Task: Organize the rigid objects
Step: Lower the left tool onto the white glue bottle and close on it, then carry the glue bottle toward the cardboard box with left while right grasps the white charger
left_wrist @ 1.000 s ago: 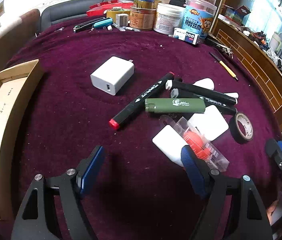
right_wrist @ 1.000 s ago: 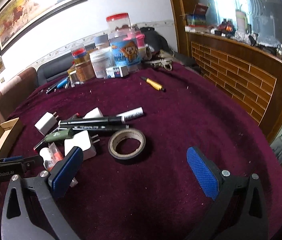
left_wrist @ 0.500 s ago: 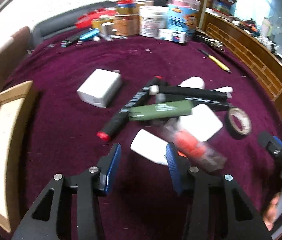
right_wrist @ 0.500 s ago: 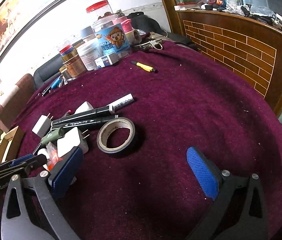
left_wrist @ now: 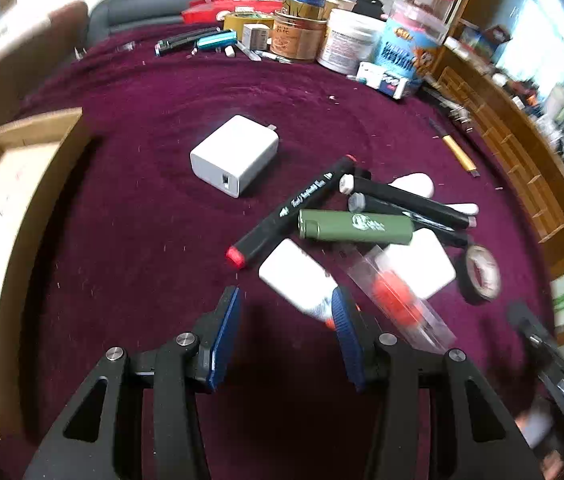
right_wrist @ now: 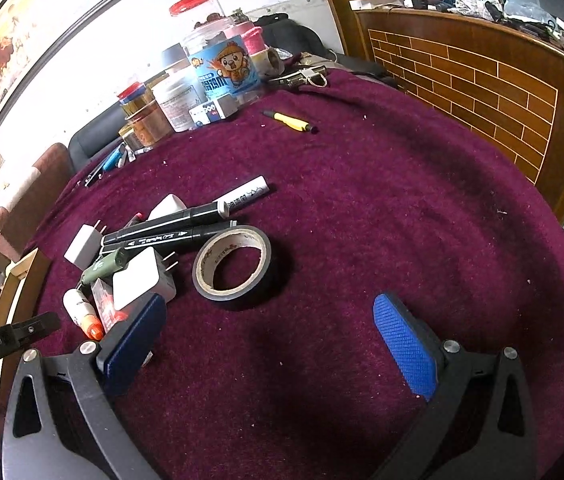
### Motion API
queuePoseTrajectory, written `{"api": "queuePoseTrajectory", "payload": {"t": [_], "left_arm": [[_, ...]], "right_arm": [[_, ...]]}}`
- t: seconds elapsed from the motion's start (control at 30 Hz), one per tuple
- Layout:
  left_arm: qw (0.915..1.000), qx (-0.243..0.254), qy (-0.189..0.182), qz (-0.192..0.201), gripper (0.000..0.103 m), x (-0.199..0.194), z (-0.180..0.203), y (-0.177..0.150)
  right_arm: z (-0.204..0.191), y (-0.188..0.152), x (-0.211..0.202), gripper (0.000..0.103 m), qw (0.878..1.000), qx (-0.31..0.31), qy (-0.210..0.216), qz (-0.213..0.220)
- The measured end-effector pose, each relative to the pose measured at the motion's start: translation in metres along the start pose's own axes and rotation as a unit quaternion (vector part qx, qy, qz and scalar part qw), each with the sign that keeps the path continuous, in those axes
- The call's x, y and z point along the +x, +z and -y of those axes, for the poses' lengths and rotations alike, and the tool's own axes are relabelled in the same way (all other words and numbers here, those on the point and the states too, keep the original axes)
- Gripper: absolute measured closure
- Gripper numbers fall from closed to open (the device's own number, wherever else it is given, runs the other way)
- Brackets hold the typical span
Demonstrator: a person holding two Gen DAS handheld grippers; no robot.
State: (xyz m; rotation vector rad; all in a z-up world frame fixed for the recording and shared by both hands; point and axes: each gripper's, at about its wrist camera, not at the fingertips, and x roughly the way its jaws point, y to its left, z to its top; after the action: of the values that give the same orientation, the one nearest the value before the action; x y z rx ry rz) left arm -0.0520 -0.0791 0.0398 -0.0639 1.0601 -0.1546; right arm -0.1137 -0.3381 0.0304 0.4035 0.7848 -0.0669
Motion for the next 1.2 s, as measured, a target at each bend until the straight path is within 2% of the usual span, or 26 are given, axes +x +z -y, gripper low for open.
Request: {"api": "queuePoseTrajectory", "payload": {"t": [0.1,0.17,0.2,0.27,0.47,0.53,0.57,0.6,0.8,0.97,1.1,1.2], "left_arm": [[0.9999,0.012,0.0,-0.002,0.059,0.013,0.01,0.005],[0.9999,0.015,-0.006,-0.004,0.066,0.012,0.009,0.005],[0.9998,0.021,-0.006,-0.005,0.075,0.01,0.009,0.004],[0.9992,0.036,0.017,0.001,0.08,0.004,0.006,0.0],[0.9982,0.043,0.04,0.005,0.079,0.013,0.005,0.004],[0.9973,0.054,0.046,-0.017,0.078,0.026,0.008,0.004],[0.9969,0.06,0.05,0.003,0.078,0.024,0.01,0.003],[0.9967,0.064,0.051,0.0,0.078,0.025,0.011,0.002],[0.9994,0.035,0.005,0.0,0.081,0.008,-0.009,0.0],[0.9986,0.03,-0.011,0.043,0.08,-0.031,-0.03,-0.01],[0.9972,0.014,-0.035,0.064,0.08,-0.066,-0.057,-0.023],[0.9953,0.007,-0.037,0.089,0.08,-0.092,-0.077,-0.035]], "right_arm": [[0.0,0.0,0.0,0.0,1.0,0.002,-0.002,0.0],[0.001,0.0,0.0,0.0,1.0,0.003,-0.001,-0.001],[0.001,0.0,0.0,0.0,1.0,0.004,-0.001,-0.002],[0.002,0.0,0.001,0.0,1.0,0.005,0.0,-0.005],[0.0,0.0,0.006,0.0,1.0,0.001,0.001,-0.018],[0.001,0.0,0.006,0.0,1.0,0.002,-0.004,-0.017],[0.001,0.0,0.006,0.0,1.0,0.003,-0.004,-0.017],[0.001,0.0,0.006,0.0,1.0,0.004,-0.006,-0.017],[0.001,0.0,0.013,0.0,0.999,0.002,-0.016,-0.035],[-0.009,-0.001,0.018,0.0,0.997,-0.024,-0.049,-0.048],[-0.01,0.0,0.02,0.0,0.997,-0.031,-0.054,-0.052],[-0.022,0.0,0.017,0.0,0.992,-0.081,-0.077,-0.058]]}}
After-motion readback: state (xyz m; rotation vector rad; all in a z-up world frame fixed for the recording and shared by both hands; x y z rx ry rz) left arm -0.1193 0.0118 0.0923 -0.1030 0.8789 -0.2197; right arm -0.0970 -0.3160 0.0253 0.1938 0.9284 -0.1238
